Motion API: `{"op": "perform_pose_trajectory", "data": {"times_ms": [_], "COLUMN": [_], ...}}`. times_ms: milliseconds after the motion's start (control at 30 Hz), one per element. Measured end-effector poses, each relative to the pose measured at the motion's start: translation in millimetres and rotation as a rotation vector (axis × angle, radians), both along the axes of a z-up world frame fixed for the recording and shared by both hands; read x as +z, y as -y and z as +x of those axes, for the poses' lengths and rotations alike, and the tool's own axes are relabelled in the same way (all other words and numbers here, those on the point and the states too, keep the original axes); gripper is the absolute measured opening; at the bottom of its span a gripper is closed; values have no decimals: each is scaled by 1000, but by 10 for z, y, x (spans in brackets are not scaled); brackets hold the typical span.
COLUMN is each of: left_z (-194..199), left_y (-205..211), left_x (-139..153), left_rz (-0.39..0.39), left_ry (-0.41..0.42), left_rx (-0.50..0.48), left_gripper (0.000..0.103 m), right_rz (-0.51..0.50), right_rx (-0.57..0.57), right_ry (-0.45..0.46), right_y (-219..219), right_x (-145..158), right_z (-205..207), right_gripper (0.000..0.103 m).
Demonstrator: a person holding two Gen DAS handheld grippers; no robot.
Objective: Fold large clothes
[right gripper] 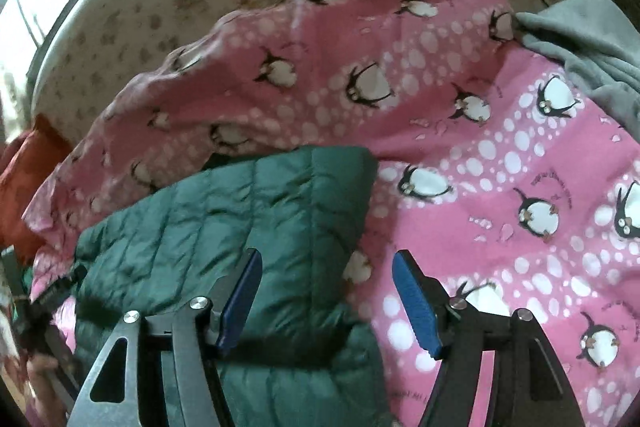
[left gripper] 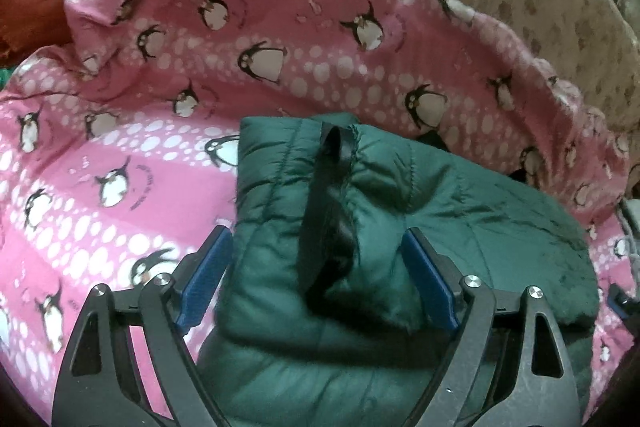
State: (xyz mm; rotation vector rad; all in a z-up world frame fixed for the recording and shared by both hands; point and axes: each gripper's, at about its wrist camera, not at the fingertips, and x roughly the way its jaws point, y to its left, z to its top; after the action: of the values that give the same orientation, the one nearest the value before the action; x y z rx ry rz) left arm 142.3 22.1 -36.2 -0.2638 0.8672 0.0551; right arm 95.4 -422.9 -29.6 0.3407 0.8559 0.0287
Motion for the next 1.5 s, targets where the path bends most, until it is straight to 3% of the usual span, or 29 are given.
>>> {"op": "perform_pose_trajectory", "data": {"times_ms": [133,167,200,233,333,400,533,667,733,767,1000,1500], "left_z": [-178,-239,-303,-356,-526,-597,-703,-811,-870,-907,-1152,-1687], "left_y": [-38,-54,-77,-103,-181,-199,-205,-188,-184,-182,-203,-189], "left_x": [44,47,49,43,10,-21,-14,31,52,61,43,-52], "left_rz": [25,37,41,41,33,31,32,36,35,34,39,47], "left_ry": [-14,-21,-26,-27,-26,-37,-34,-19,-14,-13,-24,-48], "left_rx": [-11,-12,-12,-11,-3,-6,-9,-20,-25,-27,-40,-81], "left_gripper": [87,87,87,87,87,87,87,87,87,87,87,87], "right_rz": [-19,-48,-64,-73,-133,-124,-52,-41,-53,-62,-70,-92], "right_rx": [91,91,89,91,72,22,31,40,39,39,47,69], "right_ry": [-52,-80,-97,-101,-87,-93,-66,-70,-68,-68,-108,-101], "right_y": [-240,-287,-298,-302,-283,-209,-154,-133,-143,-150,-181,-299], "right_x": [-150,-215,-261,-288,-326,-348,-316,-181,-145,-142,-211,-149], "right_z": [45,63,53,49,6,14,-44,-190,-295,-347,-731,-1394], "right_gripper": [63,57,41,32,17,14,14,17,38,40,40,40]}}
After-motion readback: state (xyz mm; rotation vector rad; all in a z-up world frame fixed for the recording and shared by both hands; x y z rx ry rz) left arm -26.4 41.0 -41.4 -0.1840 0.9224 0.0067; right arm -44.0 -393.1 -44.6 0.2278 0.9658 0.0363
